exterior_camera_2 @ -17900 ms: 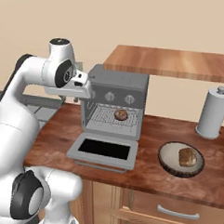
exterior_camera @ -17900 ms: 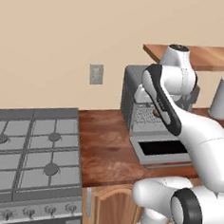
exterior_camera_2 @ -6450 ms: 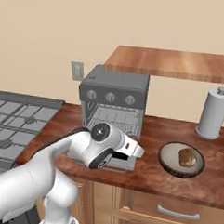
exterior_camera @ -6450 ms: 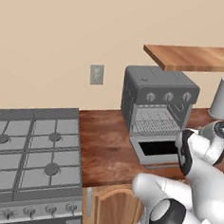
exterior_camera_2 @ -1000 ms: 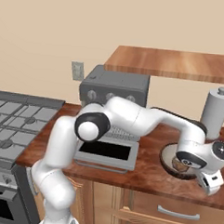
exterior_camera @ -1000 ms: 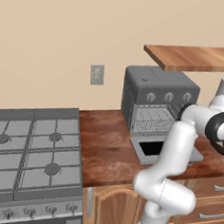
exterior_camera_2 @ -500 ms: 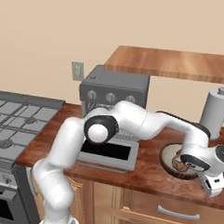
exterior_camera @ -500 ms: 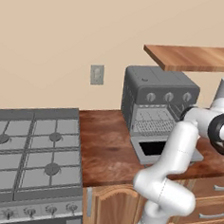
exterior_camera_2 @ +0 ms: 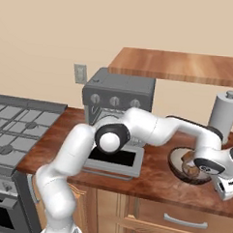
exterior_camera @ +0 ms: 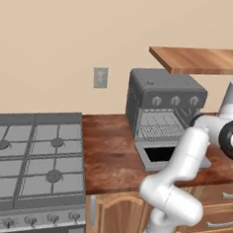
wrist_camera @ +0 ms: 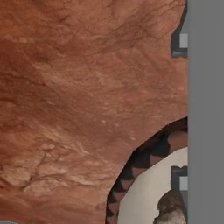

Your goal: Pick up the heated bread from the toaster oven and place it in the bowl. Then move the bread bowl to the dining counter.

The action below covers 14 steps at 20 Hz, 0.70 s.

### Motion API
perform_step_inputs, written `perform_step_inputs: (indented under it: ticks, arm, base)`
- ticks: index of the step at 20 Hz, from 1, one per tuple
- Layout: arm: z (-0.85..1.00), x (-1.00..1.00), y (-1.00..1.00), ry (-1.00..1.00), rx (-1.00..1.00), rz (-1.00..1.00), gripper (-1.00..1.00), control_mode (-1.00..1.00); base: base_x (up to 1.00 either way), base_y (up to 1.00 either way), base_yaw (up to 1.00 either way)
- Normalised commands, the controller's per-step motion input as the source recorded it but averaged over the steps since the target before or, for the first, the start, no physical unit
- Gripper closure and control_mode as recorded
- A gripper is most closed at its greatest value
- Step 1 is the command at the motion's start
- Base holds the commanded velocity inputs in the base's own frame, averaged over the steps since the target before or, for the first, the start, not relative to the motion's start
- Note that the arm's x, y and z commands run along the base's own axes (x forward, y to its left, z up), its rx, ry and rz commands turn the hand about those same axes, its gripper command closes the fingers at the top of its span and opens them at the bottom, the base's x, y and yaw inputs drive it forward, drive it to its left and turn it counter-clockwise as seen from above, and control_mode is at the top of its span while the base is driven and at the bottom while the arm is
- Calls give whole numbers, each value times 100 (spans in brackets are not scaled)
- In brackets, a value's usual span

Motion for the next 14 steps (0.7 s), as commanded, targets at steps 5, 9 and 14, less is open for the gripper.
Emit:
perform_step_inputs:
  ticks: [5, 9, 14]
  arm:
    - [0, 0, 6, 0, 0, 0, 100, -100]
    - [0, 0, 1, 0, 0, 0, 100, -100]
    - [15, -7, 32, -3, 0, 0, 100, -100]
  base:
    - [0, 0, 0]
    - [0, 0, 0]
    - [0, 0, 0]
